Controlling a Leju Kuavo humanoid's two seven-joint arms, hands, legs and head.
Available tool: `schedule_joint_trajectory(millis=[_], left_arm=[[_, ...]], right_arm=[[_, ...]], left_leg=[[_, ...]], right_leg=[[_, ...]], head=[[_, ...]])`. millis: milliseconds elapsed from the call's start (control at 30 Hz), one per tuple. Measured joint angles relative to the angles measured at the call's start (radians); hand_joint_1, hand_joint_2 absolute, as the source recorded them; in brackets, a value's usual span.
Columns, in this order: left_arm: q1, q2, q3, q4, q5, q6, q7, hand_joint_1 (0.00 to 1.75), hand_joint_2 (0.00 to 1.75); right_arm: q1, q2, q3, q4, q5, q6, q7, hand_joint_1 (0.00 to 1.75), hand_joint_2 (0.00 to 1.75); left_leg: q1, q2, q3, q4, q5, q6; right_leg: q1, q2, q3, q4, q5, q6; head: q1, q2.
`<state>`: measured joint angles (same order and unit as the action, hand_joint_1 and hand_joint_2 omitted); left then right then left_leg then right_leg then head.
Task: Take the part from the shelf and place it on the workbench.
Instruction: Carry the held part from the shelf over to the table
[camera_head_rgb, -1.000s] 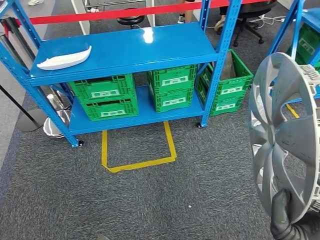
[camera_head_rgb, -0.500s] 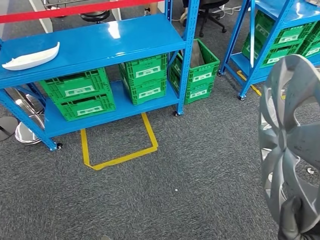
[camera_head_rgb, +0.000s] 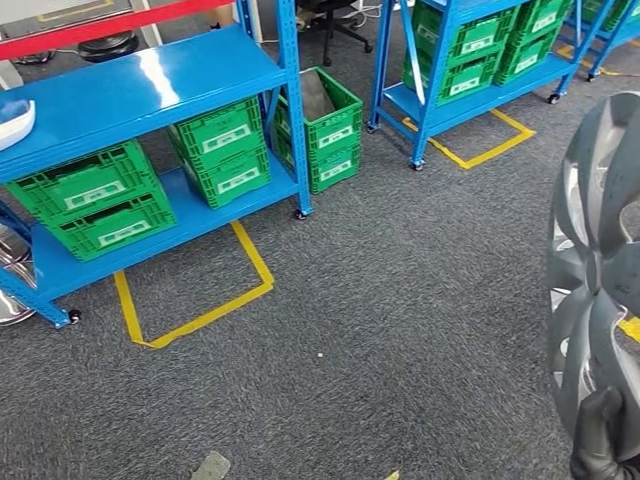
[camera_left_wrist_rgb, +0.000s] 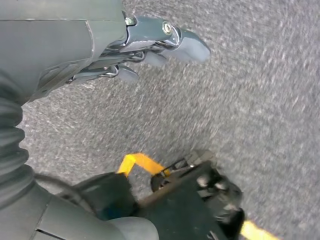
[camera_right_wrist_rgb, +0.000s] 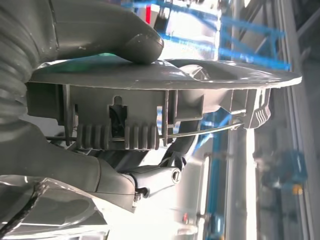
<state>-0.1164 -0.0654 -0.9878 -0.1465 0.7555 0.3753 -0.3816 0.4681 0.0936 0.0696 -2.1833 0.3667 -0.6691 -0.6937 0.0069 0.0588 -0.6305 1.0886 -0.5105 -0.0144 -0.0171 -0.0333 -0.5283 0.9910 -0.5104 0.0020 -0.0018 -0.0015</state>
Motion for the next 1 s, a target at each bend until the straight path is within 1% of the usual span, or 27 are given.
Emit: schedule_joint_trajectory(millis=[33,67,100,133,167,200,267,300,333,367,400,433,467,533,567,600,633,667,700,733,767,800,833,900,933,967,1000], left_arm=[[0.004,0.000,0.000,0.000,0.000,-0.001,0.002,0.00,1.75],[0.007,0.001,0.000,0.000,0.000,-0.001,0.003,0.00,1.75],[0.009,0.001,0.000,0.000,0.000,-0.002,0.004,0.00,1.75],[0.010,0.002,0.000,0.000,0.000,-0.002,0.004,0.00,1.75],[0.010,0.002,0.000,0.000,0.000,-0.002,0.004,0.00,1.75],[0.010,0.002,0.000,0.000,0.000,-0.003,0.004,0.00,1.75],[0.010,0.006,0.000,0.000,0.000,-0.004,0.004,0.00,1.75],[0.010,0.008,0.000,0.000,0.000,-0.004,0.005,0.00,1.75],[0.010,0.009,0.000,0.000,0.000,-0.004,0.005,0.00,1.75],[0.011,0.008,0.000,0.000,0.000,-0.004,0.005,0.00,1.75],[0.011,0.007,0.000,0.000,0.002,-0.005,0.006,0.00,1.75],[0.012,0.007,0.000,0.000,0.004,-0.005,0.007,0.00,1.75],[0.012,0.007,0.000,0.000,0.007,-0.006,0.008,0.00,1.75],[0.014,0.008,0.000,0.000,0.012,-0.009,0.009,0.00,1.75],[0.016,0.008,0.000,0.000,0.014,-0.010,0.008,0.00,1.75],[0.019,0.008,0.000,0.000,0.017,-0.010,0.006,0.00,1.75],[0.019,0.009,0.000,0.000,0.019,-0.010,0.002,0.00,1.75],[0.019,0.009,0.000,0.000,0.021,-0.009,-0.001,0.00,1.75],[0.016,0.008,0.000,0.000,0.021,-0.008,-0.003,0.00,1.75],[0.013,0.008,0.000,0.000,0.021,-0.008,-0.004,0.00,1.75],[0.010,0.009,0.000,0.000,0.021,-0.006,-0.004,0.00,1.75],[0.007,0.010,0.000,0.000,0.022,-0.006,-0.004,0.00,1.75],[0.005,0.010,0.000,0.000,0.023,-0.004,-0.003,0.00,1.75],[0.003,0.008,0.000,0.000,0.025,-0.002,0.000,0.00,1.75],[0.002,0.007,0.000,0.000,0.026,-0.002,0.002,0.00,1.75],[0.002,0.007,0.000,0.000,0.027,-0.001,0.003,0.00,1.75],[0.003,0.006,0.000,0.000,0.028,-0.001,0.003,0.00,1.75]], right_arm=[[0.000,0.004,-0.002,-0.001,0.003,0.000,0.000,1.75,1.75],[0.000,0.007,-0.003,-0.002,0.006,0.000,0.000,1.75,1.75],[0.000,0.011,-0.006,-0.004,0.008,0.000,0.000,1.75,1.75],[0.001,0.014,-0.008,-0.004,0.009,0.000,0.000,1.75,1.75],[0.002,0.016,-0.011,-0.005,0.010,0.000,0.000,1.75,1.75],[0.002,0.018,-0.013,-0.005,0.010,0.000,0.000,1.75,1.75],[0.003,0.021,-0.016,-0.006,0.010,0.000,0.000,1.75,1.75],[0.003,0.023,-0.018,-0.007,0.011,0.000,0.000,1.75,1.75],[0.003,0.024,-0.019,-0.008,0.011,0.000,0.000,1.75,1.75],[0.003,0.025,-0.020,-0.010,0.012,0.000,0.000,1.75,1.75],[0.004,0.027,-0.022,-0.012,0.013,0.000,0.000,1.75,1.75],[0.006,0.028,-0.023,-0.014,0.014,0.000,0.000,1.75,1.75],[0.007,0.029,-0.025,-0.017,0.016,0.000,0.000,1.75,1.75],[0.005,0.034,-0.030,-0.021,0.022,0.000,0.000,1.75,1.75],[0.003,0.038,-0.033,-0.023,0.026,0.000,0.000,1.75,1.75],[0.002,0.043,-0.037,-0.024,0.030,0.000,0.000,1.75,1.75],[0.002,0.049,-0.044,-0.026,0.035,0.000,0.000,1.75,1.75],[0.003,0.057,-0.052,-0.029,0.040,0.000,0.000,1.75,1.75],[0.003,0.065,-0.060,-0.034,0.046,0.000,0.001,1.75,1.75],[0.001,0.075,-0.069,-0.041,0.051,0.000,0.001,1.75,1.75],[-0.003,0.085,-0.078,-0.047,0.056,0.000,0.001,1.75,1.75],[-0.007,0.096,-0.087,-0.054,0.059,0.000,0.001,1.75,1.75],[-0.010,0.107,-0.097,-0.062,0.063,0.000,0.001,1.75,1.75],[-0.012,0.128,-0.119,-0.076,0.071,0.000,0.001,1.75,1.75],[-0.013,0.138,-0.130,-0.084,0.076,0.000,0.001,1.75,1.75],[-0.014,0.148,-0.138,-0.091,0.082,0.000,0.001,1.75,1.75],[-0.016,0.156,-0.145,-0.097,0.087,0.000,0.001,1.75,1.75]], left_leg=[[0.001,-0.028,-0.012,0.056,-0.052,-0.001],[0.000,-0.042,-0.023,0.119,-0.091,-0.001],[0.000,-0.049,-0.028,0.169,-0.112,0.002],[-0.001,-0.052,-0.020,0.191,-0.111,0.005],[-0.003,-0.055,0.004,0.177,-0.092,0.011],[-0.005,-0.063,0.046,0.123,-0.064,0.019],[-0.009,-0.107,0.139,-0.025,-0.034,0.040],[-0.011,-0.127,0.168,-0.079,-0.031,0.046],[-0.013,-0.140,0.180,-0.106,-0.035,0.048],[-0.015,-0.137,0.182,-0.115,-0.032,0.046],[-0.015,-0.124,0.179,-0.118,-0.025,0.046],[-0.013,-0.111,0.176,-0.123,-0.017,0.048],[-0.010,-0.097,0.172,-0.127,-0.008,0.051],[-0.007,-0.068,0.158,-0.130,0.007,0.053],[-0.007,-0.052,0.150,-0.129,0.012,0.053],[-0.006,-0.036,0.141,-0.128,0.017,0.050],[-0.004,-0.020,0.133,-0.127,0.022,0.047],[-0.002,-0.005,0.126,-0.125,0.026,0.042],[0.001,0.008,0.121,-0.122,0.029,0.038],[0.002,0.019,0.116,-0.115,0.031,0.031],[0.003,0.028,0.111,-0.108,0.030,0.024],[0.002,0.036,0.107,-0.101,0.029,0.016],[0.001,0.042,0.104,-0.097,0.030,0.009],[0.002,0.054,0.103,-0.095,0.034,-0.003],[0.005,0.051,0.102,-0.092,0.031,-0.009],[0.008,0.037,0.096,-0.076,0.014,-0.013],[0.010,0.015,0.082,-0.041,-0.015,-0.016]], right_leg=[[0.002,0.011,-0.011,0.000,0.011,-0.007],[0.004,0.024,-0.024,0.001,0.023,-0.012],[0.008,0.037,-0.037,0.002,0.035,-0.014],[0.011,0.051,-0.052,0.004,0.047,-0.014],[0.015,0.065,-0.066,0.005,0.058,-0.014],[0.018,0.079,-0.078,0.006,0.068,-0.014],[0.020,0.101,-0.096,0.008,0.088,-0.011],[0.019,0.110,-0.103,0.008,0.098,-0.008],[0.016,0.119,-0.108,0.007,0.107,-0.002],[0.014,0.129,-0.112,0.006,0.115,0.004],[0.011,0.137,-0.116,0.005,0.122,0.010],[0.011,0.131,-0.124,0.010,0.119,0.016],[0.011,0.114,-0.137,0.029,0.101,0.021],[0.009,0.064,-0.180,0.127,0.027,0.034],[0.005,0.050,-0.202,0.197,-0.015,0.041],[0.001,0.042,-0.217,0.255,-0.044,0.048],[-0.004,0.037,-0.214,0.283,-0.056,0.054],[-0.009,0.033,-0.191,0.271,-0.052,0.060],[-0.014,0.024,-0.144,0.217,-0.034,0.066],[-0.018,0.006,-0.089,0.141,-0.018,0.073],[-0.019,-0.009,-0.044,0.077,-0.007,0.073],[-0.018,-0.020,-0.014,0.031,-0.002,0.067],[-0.016,-0.024,-0.005,0.014,-0.003,0.057],[-0.011,-0.008,-0.014,0.019,0.002,0.030],[-0.010,-0.001,-0.018,0.020,0.006,0.022],[-0.009,0.007,-0.022,0.020,0.010,0.013],[-0.009,0.016,-0.025,0.019,0.015,0.005]], head=[[-0.001,0.000],[0.000,0.000],[-0.001,0.000],[0.000,0.000],[0.000,0.000],[0.000,0.000],[0.001,0.000],[0.000,0.000],[0.000,0.000],[0.000,0.000],[-0.001,0.000],[0.000,0.000],[0.003,0.000],[0.008,0.000],[0.010,0.000],[0.010,0.000],[0.010,0.000],[0.010,0.000],[0.010,0.000],[0.010,0.000],[0.011,0.000],[0.011,0.000],[0.010,0.000],[0.008,0.000],[0.007,0.000],[0.006,0.000],[0.005,0.000]])
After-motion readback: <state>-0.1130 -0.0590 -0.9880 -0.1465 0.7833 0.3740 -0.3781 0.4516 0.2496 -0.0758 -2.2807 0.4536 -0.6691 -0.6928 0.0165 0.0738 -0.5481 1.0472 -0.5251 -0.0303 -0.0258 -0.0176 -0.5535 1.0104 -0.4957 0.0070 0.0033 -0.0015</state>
